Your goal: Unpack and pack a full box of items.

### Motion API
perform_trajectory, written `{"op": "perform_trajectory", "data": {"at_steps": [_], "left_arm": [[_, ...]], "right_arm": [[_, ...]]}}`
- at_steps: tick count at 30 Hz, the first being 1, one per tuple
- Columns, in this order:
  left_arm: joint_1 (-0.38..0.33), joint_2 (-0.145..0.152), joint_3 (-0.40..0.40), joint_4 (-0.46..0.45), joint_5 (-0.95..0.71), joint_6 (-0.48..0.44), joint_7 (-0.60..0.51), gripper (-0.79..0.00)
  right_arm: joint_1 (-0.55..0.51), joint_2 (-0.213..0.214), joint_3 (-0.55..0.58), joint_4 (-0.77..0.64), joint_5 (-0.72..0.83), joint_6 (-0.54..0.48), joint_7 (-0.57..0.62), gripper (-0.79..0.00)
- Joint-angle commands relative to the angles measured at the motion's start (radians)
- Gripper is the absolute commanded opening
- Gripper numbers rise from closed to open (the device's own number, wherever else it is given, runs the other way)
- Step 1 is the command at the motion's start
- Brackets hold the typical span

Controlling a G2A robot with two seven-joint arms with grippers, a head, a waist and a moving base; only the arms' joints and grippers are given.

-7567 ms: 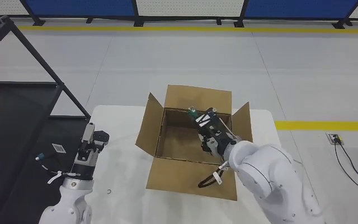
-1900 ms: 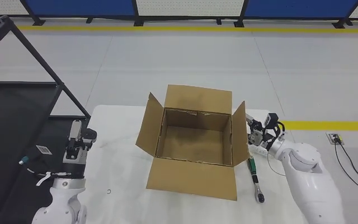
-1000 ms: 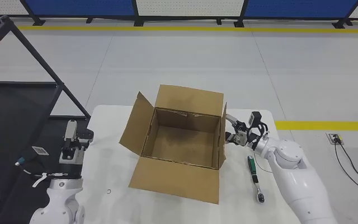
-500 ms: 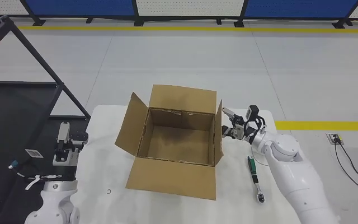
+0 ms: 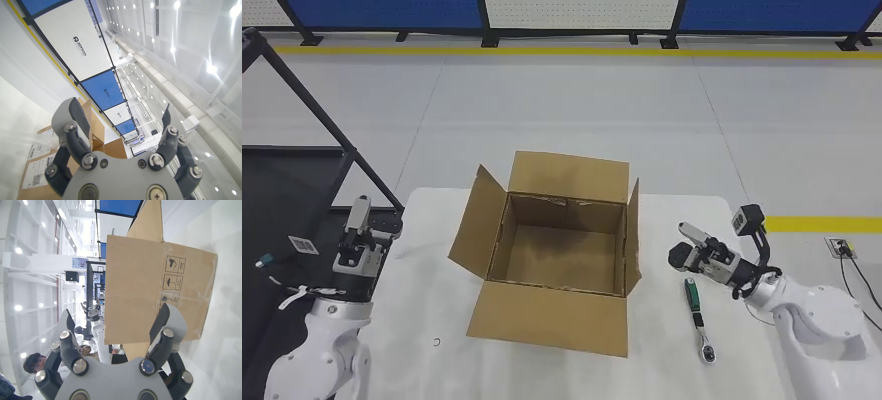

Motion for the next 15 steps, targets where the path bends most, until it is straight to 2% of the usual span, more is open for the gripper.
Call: {"op": "perform_trajectory", "data": {"at_steps": [1, 3, 15], "left_arm": [[-0.010, 0.002, 0.002, 0.003, -0.002, 0.007, -0.022, 0.000], [-0.010, 0.002, 0.002, 0.003, -0.002, 0.007, -0.022, 0.000], [-0.010, 0.002, 0.002, 0.003, -0.002, 0.007, -0.022, 0.000]], "right_arm": [[-0.062, 0.005, 0.025, -0.090, -0.031, 0.010, -0.006, 0.000], [-0.098, 0.008, 0.043, -0.132, -0.046, 0.023, -0.016, 0.000], [-0.098, 0.008, 0.043, -0.132, -0.046, 0.023, -0.016, 0.000]]}}
